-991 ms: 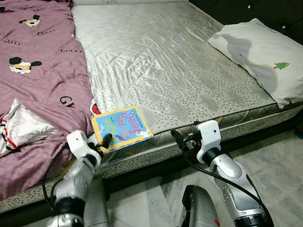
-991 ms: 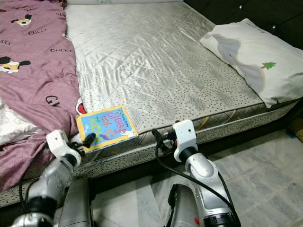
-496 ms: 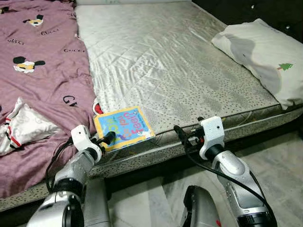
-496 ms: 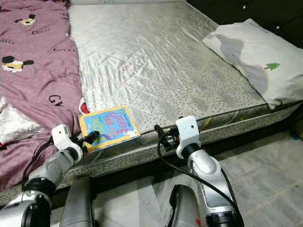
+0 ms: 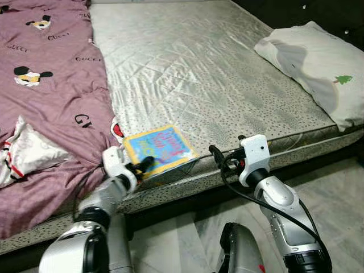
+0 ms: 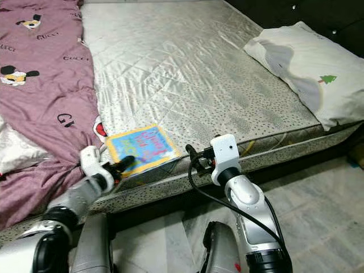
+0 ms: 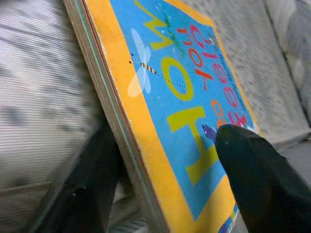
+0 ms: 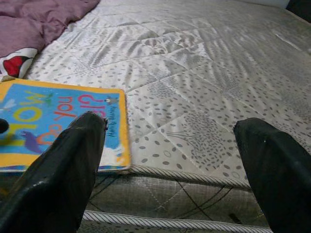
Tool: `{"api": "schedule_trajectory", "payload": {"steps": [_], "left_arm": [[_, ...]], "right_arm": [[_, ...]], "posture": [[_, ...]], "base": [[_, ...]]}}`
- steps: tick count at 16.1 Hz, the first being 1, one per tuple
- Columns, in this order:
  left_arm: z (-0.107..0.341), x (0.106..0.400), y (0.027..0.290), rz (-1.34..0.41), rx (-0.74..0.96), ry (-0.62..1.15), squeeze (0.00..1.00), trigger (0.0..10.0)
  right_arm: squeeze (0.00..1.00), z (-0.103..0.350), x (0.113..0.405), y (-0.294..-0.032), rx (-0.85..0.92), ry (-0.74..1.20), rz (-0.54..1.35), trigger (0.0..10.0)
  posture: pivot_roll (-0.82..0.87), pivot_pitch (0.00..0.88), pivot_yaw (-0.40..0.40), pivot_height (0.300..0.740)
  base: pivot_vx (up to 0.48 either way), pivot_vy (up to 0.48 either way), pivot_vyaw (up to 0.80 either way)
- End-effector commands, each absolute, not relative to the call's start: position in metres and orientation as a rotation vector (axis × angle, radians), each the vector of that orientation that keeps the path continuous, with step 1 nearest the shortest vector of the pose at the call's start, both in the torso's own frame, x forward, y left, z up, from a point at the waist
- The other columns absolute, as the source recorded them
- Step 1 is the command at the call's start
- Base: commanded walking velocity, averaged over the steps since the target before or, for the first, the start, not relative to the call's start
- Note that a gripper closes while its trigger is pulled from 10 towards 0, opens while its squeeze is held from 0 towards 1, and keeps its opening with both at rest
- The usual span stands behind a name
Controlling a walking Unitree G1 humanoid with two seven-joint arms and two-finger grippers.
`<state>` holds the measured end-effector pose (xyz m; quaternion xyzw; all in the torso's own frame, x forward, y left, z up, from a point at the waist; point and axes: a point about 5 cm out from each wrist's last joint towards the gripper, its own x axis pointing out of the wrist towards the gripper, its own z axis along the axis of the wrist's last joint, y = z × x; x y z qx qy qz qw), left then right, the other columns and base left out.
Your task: Clean up the room
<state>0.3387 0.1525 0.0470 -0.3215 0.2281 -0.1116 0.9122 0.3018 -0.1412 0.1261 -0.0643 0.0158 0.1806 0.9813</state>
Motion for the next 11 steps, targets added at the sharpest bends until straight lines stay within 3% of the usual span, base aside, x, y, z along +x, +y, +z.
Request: {"api": "schedule_trajectory", "payload": {"steps": [1,11], "left_arm": [[0.0484,0.3398,0.1461,-0.268,-0.651,0.477,0.00,0.0],[0.0492,0.3396,0.1453,-0.302,-0.683,0.432,0.00,0.0]], "right_arm": [[0.00,0.1297,0.3038,-0.1437,-0.139,0.019,0.345,10.0],[0.00,0.1281,0.3060,-0.1429,-0.149,0.013,0.326,10.0]], "posture": [[-0.08,0.094,-0.086,0.523],[-0.08,0.086,-0.085,0.523]], "base": [[0.000,0.000,0.00],[0.000,0.000,0.00]]}}
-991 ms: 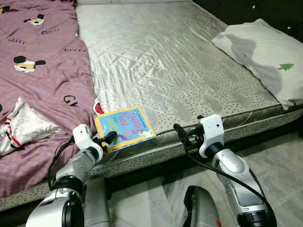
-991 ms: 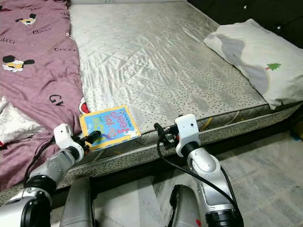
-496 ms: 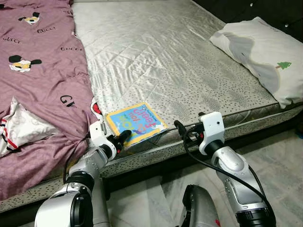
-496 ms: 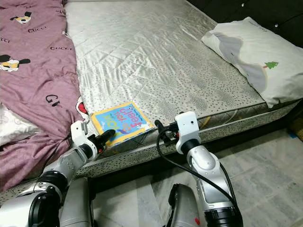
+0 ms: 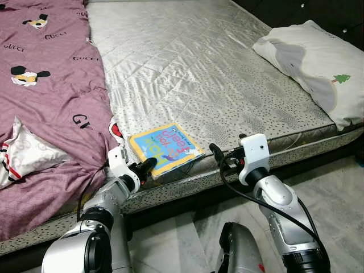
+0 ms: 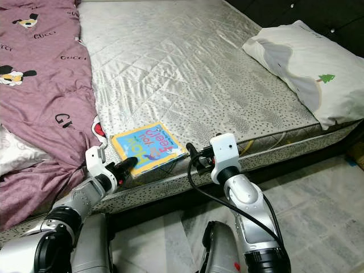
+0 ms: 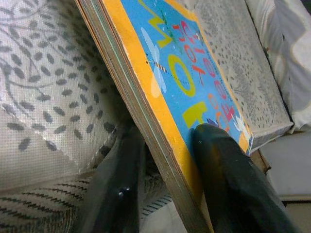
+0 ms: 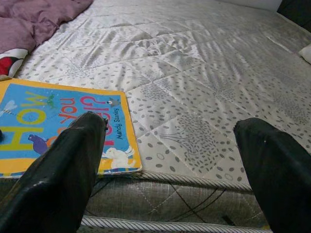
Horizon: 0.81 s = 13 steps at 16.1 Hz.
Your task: Clean up the room
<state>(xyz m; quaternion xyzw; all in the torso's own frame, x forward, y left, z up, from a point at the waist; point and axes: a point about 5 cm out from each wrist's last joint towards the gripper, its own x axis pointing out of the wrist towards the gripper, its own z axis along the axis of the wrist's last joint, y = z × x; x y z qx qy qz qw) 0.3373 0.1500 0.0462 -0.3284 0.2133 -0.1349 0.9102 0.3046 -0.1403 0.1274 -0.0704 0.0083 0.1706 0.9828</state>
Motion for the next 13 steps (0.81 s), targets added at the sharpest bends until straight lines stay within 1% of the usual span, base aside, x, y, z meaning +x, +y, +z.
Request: {"api": "schedule_trajectory", "payload": {"steps": [1,8,10,13], "left_arm": [[0.050,0.340,0.146,-0.305,-0.689,0.420,0.00,0.0],[0.060,0.345,0.149,-0.293,-0.748,0.304,0.00,0.0],[0.066,0.348,0.154,-0.266,-0.758,0.248,0.00,0.0],[0.078,0.353,0.162,-0.261,-0.670,0.150,0.00,0.0]], "right_arm": [[0.00,0.128,0.307,-0.143,-0.150,0.010,0.326,10.0],[0.00,0.130,0.309,-0.144,-0.160,0.000,0.317,10.0],[0.00,0.130,0.310,-0.145,-0.163,-0.005,0.312,10.0],[0.00,0.133,0.312,-0.144,-0.154,-0.025,0.302,10.0]], "posture": [[-0.08,0.085,-0.085,0.523],[-0.08,0.083,-0.090,0.523],[-0.08,0.083,-0.090,0.523],[-0.07,0.073,-0.085,0.523]], "base": [[0.000,0.000,0.00],[0.000,0.000,0.00],[0.000,0.000,0.00],[0.000,0.000,0.00]]}}
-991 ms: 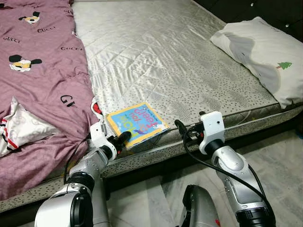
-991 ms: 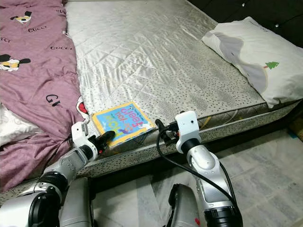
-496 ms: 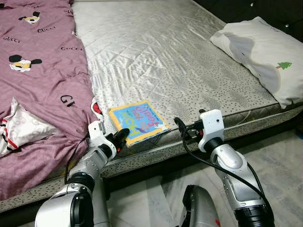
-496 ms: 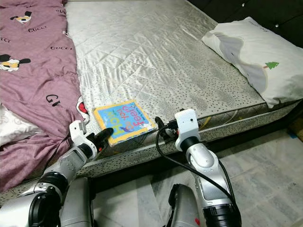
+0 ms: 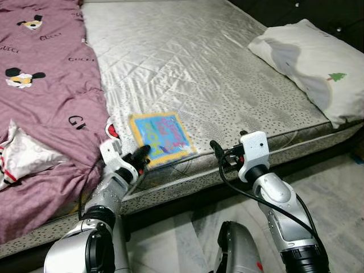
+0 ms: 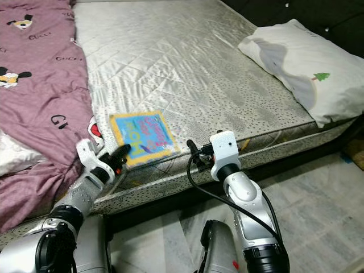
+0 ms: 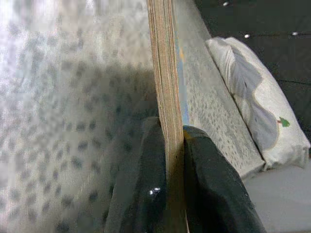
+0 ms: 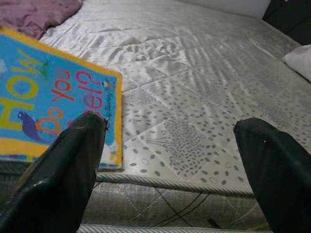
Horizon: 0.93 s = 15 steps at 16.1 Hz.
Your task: Clean up the room
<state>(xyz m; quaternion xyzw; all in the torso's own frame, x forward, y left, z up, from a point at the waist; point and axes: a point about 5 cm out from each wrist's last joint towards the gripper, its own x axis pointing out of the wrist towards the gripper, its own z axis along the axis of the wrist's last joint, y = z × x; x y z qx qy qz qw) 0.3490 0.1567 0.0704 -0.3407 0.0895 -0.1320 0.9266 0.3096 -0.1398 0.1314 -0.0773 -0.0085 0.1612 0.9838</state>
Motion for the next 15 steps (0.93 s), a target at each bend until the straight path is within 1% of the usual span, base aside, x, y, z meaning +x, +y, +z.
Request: {"api": "schedule_trajectory", "payload": {"steps": [1,4,5,6,7,8,11,15], "left_arm": [[0.090,0.355,0.173,-0.224,-0.596,0.041,0.00,0.0],[0.099,0.351,0.189,-0.181,-0.513,-0.041,0.00,0.0],[0.104,0.345,0.198,-0.156,-0.443,-0.084,0.00,0.0],[0.105,0.343,0.200,-0.150,-0.421,-0.099,0.00,0.0],[0.110,0.335,0.206,-0.137,-0.344,-0.136,0.00,0.0],[0.114,0.328,0.207,-0.134,-0.295,-0.157,0.00,0.0],[0.125,0.309,0.205,-0.107,-0.220,-0.215,0.00,0.0],[0.126,0.292,0.197,-0.112,-0.194,-0.211,0.00,0.0]], "right_arm": [[0.00,0.134,0.313,-0.142,-0.132,-0.032,0.302,10.0],[0.00,0.134,0.316,-0.135,-0.091,-0.033,0.314,10.0],[0.00,0.134,0.319,-0.130,-0.055,-0.030,0.318,10.0],[0.00,0.134,0.320,-0.130,-0.051,-0.032,0.310,10.0],[0.00,0.134,0.324,-0.126,0.009,-0.025,0.313,10.0],[0.00,0.135,0.326,-0.121,0.045,-0.026,0.319,10.0],[0.00,0.137,0.331,-0.111,0.171,-0.026,0.343,10.0],[0.00,0.147,0.339,-0.107,0.252,-0.079,0.312,10.0]], "posture": [[-0.06,0.060,-0.082,0.523],[-0.03,0.041,-0.078,0.523],[0.00,0.031,-0.076,0.523],[0.00,0.030,-0.075,0.523],[0.03,0.022,-0.070,0.523],[0.04,0.019,-0.068,0.523],[0.07,0.006,-0.062,0.523],[0.11,0.000,-0.055,0.528]], "base": [[0.000,0.000,0.00],[0.000,0.000,0.00],[0.000,0.000,0.00],[0.000,0.000,0.00],[0.000,0.000,0.00],[0.000,0.000,0.00],[0.000,0.000,0.00],[0.000,0.000,0.00]]}}
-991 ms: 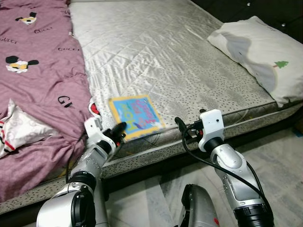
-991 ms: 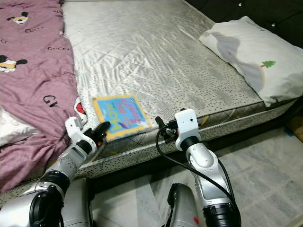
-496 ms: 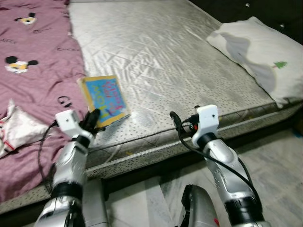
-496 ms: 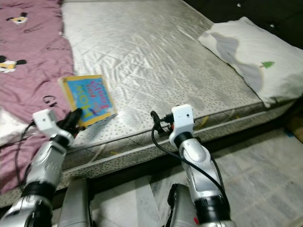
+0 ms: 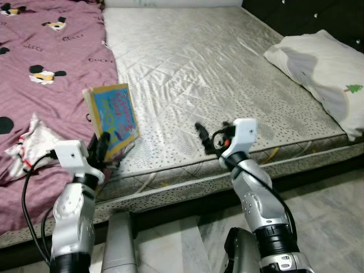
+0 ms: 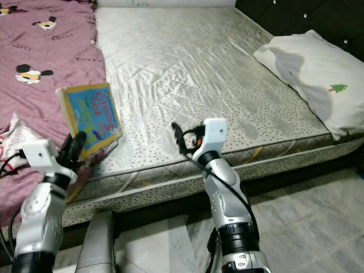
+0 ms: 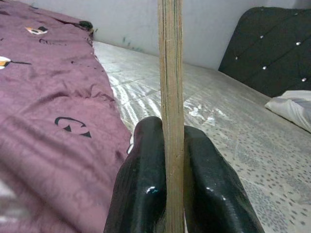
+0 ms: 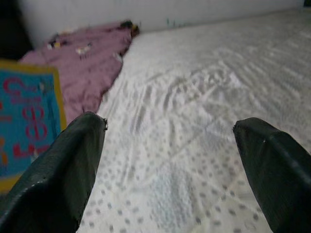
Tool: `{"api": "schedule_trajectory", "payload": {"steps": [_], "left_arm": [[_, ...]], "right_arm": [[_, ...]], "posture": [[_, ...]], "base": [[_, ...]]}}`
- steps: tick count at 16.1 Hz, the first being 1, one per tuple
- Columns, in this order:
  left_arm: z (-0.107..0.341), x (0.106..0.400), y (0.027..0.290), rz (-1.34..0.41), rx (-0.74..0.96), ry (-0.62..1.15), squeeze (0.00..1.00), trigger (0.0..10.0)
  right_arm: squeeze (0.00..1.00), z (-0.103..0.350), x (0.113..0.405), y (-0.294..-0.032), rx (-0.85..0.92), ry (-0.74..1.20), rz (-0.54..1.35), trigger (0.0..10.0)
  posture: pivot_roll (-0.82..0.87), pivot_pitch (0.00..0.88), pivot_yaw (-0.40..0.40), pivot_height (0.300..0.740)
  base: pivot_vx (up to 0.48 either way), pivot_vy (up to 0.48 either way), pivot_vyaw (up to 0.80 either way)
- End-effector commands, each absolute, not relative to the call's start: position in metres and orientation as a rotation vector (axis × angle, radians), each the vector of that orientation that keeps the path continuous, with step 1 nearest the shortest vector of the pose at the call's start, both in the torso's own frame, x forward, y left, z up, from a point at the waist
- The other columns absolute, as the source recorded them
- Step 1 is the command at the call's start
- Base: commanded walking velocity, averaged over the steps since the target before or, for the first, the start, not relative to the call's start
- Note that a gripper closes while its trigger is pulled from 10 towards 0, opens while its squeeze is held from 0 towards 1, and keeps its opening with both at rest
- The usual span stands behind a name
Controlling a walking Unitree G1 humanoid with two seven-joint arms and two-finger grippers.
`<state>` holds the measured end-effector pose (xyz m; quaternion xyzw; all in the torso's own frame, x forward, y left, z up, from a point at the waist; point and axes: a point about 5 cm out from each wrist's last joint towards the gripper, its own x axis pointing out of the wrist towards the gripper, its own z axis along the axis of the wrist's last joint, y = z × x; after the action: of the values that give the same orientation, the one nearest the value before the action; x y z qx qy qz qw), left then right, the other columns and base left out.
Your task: Clean up the room
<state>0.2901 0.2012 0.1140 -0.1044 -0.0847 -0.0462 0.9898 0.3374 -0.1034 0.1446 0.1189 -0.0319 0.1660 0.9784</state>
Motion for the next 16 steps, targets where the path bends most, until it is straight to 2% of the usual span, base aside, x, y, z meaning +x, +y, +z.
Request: {"api": "schedule_trajectory", "payload": {"steps": [1,16], "left_arm": [[0.126,0.291,0.195,-0.114,-0.188,-0.207,0.00,0.0],[0.119,0.285,0.166,-0.209,-0.214,-0.115,0.00,0.0]], "right_arm": [[0.00,0.149,0.341,-0.106,0.260,-0.084,0.314,10.0],[0.00,0.147,0.342,-0.114,0.263,-0.099,0.253,10.0]], "posture": [[0.12,0.000,-0.055,0.538],[0.09,0.001,-0.037,0.696]], "base": [[0.000,0.000,0.00],[0.000,0.000,0.00]]}}
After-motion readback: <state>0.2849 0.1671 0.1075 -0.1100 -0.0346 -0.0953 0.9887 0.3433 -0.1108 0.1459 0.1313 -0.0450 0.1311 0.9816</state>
